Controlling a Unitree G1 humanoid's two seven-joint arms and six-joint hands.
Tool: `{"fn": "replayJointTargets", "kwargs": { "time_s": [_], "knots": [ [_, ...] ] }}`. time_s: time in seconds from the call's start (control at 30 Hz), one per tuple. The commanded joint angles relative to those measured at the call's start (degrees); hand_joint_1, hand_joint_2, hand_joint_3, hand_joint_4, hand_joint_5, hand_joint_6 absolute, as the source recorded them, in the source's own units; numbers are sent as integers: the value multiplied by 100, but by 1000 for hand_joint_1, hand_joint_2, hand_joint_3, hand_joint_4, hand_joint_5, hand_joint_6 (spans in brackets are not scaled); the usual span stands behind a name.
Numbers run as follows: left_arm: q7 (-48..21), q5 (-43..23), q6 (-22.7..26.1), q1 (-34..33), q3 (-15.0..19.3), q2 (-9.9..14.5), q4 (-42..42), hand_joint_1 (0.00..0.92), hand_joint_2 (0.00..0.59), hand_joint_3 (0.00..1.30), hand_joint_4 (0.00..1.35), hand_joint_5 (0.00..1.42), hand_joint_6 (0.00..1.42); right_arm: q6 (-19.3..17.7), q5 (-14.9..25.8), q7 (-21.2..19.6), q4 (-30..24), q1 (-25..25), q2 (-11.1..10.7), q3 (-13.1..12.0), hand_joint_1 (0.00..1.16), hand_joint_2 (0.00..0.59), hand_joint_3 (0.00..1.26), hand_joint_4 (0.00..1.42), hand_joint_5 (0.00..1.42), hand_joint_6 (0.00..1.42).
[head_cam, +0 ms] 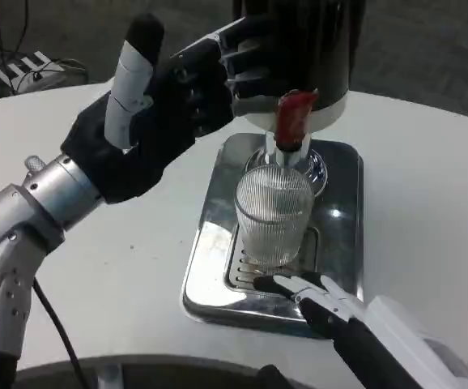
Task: Grasp the cup under the faucet to collect the drink, then remove the cup.
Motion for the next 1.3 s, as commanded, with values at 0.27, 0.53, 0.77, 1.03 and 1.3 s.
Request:
{"fn": "replayJointTargets", "kwargs": {
  "time_s": [0.27,0.53,0.77,1.03,1.3],
  "knots": [
    [47,545,-282,-328,-250,-196,220,0,27,141,164,251,193,-96,19,-74,-23,103,13,30,612,479,163,102,0,18],
    [-69,731,-309,-379,-452,-336,321,0,30,141,164,251,192,-72,26,-70,-27,82,28,13,608,475,164,104,0,18],
    [-192,845,-407,-232,-582,-371,488,0,32,140,164,237,180,-48,37,-59,-10,1,44,3,604,473,164,104,0,18],
    [-170,1381,-1262,-9,-712,-216,505,0,38,157,168,240,177,2,28,-14,17,-131,53,-28,601,472,160,98,0,18],
    [-74,1662,-1792,62,-753,-143,669,0,39,167,179,245,176,15,32,-21,49,-162,62,-24,599,472,156,95,0,18]
  ]
}}
